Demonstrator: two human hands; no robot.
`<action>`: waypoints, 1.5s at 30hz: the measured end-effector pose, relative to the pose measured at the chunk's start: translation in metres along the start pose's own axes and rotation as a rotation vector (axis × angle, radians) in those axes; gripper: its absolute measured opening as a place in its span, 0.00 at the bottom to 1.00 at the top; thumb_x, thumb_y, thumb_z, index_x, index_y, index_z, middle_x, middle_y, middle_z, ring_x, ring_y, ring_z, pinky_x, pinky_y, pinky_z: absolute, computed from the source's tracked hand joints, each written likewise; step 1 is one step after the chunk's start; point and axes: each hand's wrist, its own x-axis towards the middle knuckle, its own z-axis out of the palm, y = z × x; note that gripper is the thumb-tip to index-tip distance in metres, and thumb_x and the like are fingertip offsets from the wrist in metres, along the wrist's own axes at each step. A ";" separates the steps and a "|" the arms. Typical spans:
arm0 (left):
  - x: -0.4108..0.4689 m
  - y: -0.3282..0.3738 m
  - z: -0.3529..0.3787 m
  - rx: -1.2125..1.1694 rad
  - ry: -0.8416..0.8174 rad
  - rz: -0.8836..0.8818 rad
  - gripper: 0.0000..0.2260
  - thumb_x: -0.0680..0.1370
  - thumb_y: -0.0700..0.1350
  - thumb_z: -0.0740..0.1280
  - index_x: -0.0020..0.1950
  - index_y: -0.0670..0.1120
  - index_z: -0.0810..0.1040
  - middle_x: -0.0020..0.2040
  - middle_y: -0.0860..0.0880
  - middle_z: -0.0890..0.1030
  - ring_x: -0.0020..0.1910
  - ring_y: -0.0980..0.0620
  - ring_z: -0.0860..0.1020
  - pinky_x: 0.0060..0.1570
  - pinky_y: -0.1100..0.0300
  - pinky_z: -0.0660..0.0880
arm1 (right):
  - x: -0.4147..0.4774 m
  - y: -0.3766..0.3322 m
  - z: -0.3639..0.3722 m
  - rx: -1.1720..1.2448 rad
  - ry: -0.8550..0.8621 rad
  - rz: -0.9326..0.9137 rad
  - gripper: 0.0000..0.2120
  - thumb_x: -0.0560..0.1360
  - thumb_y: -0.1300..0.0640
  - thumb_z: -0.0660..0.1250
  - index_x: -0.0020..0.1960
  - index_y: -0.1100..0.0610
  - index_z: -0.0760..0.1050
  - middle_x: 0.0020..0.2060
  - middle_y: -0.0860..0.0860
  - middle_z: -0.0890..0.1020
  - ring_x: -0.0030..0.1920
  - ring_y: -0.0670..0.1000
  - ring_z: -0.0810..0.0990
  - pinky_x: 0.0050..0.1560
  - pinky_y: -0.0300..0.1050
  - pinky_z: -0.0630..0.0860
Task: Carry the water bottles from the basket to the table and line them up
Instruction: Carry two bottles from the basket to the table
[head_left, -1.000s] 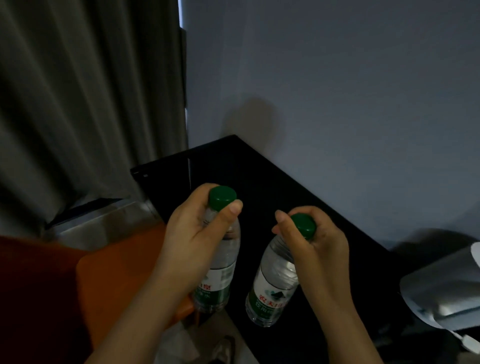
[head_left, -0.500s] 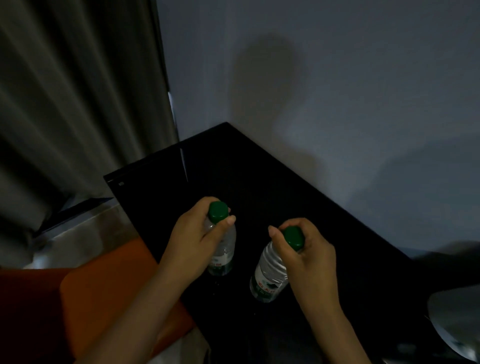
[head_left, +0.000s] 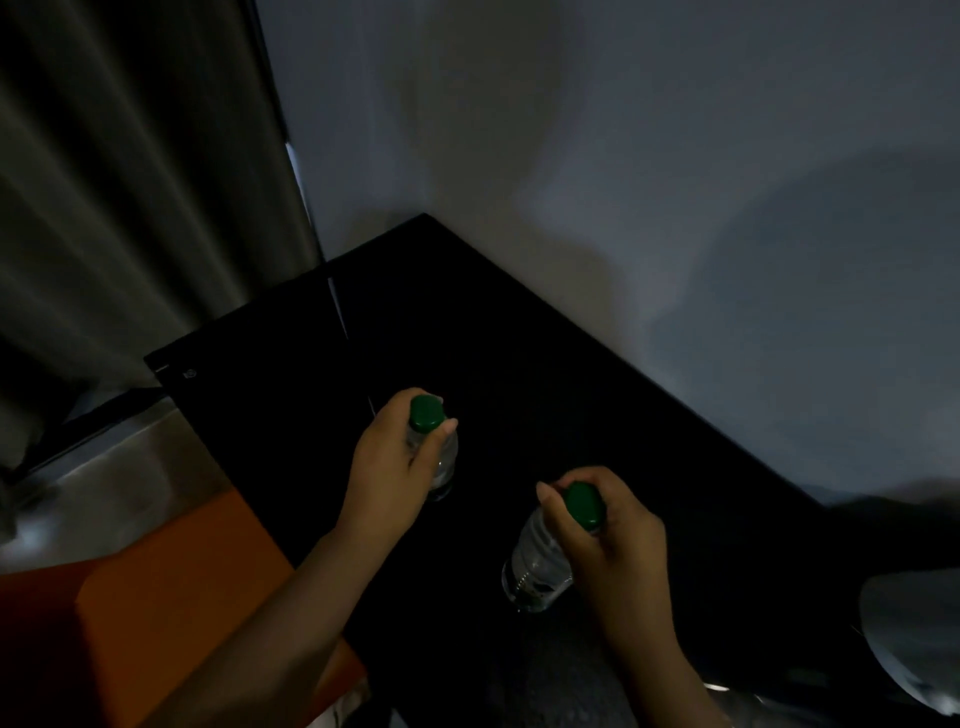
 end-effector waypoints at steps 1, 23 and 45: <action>0.003 -0.002 0.000 0.008 0.014 0.002 0.19 0.76 0.58 0.61 0.59 0.46 0.74 0.49 0.51 0.78 0.47 0.55 0.77 0.49 0.57 0.77 | 0.002 0.002 0.003 -0.005 0.003 -0.014 0.04 0.72 0.55 0.71 0.40 0.52 0.76 0.35 0.50 0.79 0.31 0.51 0.77 0.29 0.42 0.73; 0.017 -0.045 -0.021 0.055 -0.123 -0.074 0.16 0.79 0.48 0.62 0.65 0.45 0.71 0.58 0.45 0.77 0.57 0.46 0.77 0.56 0.47 0.76 | 0.073 0.013 0.079 0.049 0.005 -0.027 0.03 0.75 0.59 0.69 0.44 0.52 0.76 0.35 0.43 0.80 0.34 0.40 0.78 0.32 0.29 0.72; 0.022 -0.050 -0.019 0.201 -0.106 0.046 0.13 0.78 0.51 0.63 0.60 0.46 0.72 0.51 0.47 0.78 0.50 0.50 0.78 0.49 0.54 0.77 | 0.072 0.027 0.094 -0.062 -0.108 0.019 0.16 0.74 0.58 0.69 0.60 0.51 0.71 0.45 0.39 0.77 0.47 0.35 0.78 0.42 0.28 0.75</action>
